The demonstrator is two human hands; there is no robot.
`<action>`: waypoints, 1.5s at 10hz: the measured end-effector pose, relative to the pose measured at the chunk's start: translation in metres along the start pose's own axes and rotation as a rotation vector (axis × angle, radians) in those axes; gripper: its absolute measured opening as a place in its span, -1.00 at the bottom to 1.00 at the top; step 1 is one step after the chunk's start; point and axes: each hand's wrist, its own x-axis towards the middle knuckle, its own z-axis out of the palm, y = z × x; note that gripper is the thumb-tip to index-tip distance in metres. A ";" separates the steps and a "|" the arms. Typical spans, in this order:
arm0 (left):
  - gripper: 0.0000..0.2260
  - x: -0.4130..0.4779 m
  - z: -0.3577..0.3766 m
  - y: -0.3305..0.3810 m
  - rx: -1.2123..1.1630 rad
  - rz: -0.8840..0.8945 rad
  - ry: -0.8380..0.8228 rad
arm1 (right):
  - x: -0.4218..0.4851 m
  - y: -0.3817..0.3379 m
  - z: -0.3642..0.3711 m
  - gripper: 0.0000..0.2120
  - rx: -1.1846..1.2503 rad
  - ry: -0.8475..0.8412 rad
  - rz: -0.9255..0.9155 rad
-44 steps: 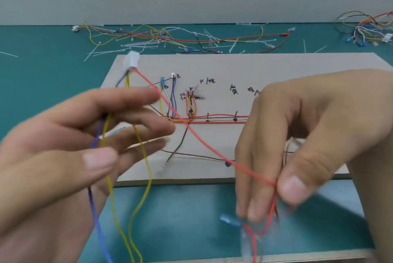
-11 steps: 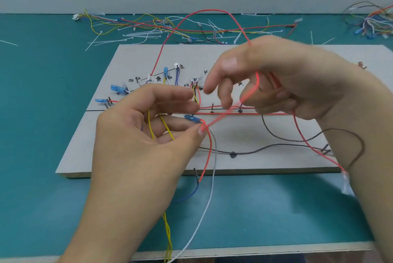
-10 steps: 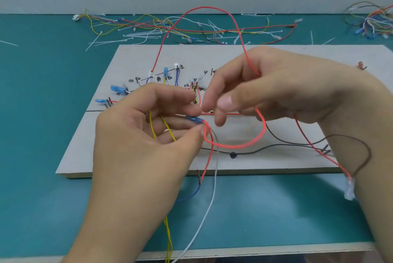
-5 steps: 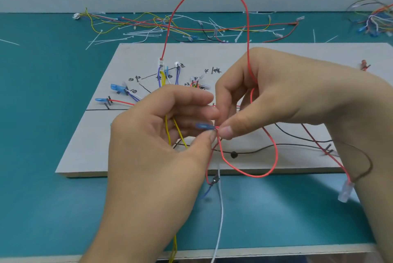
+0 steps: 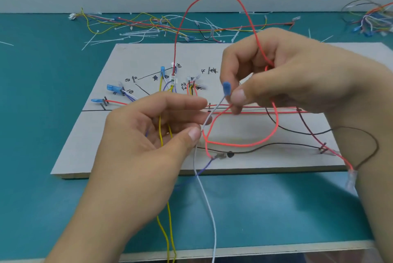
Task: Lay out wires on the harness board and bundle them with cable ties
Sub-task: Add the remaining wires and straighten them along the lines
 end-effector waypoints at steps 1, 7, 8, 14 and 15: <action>-0.71 -0.003 -0.004 -0.002 0.013 -0.018 -0.037 | 0.002 -0.001 -0.003 -0.89 0.093 0.096 0.007; -0.72 -0.006 -0.013 -0.011 0.107 -0.001 -0.191 | 0.019 0.006 0.004 -0.85 0.527 0.257 0.105; -0.69 0.001 -0.012 -0.002 0.133 -0.125 -0.270 | 0.021 0.007 0.005 -0.83 0.535 0.275 0.130; -0.82 -0.039 -0.020 -0.001 0.196 -0.013 -0.172 | 0.020 0.004 0.006 -0.90 0.008 0.589 0.227; -0.75 -0.033 -0.019 0.003 0.099 -0.117 -0.147 | 0.014 0.002 0.004 -0.88 0.033 0.477 0.204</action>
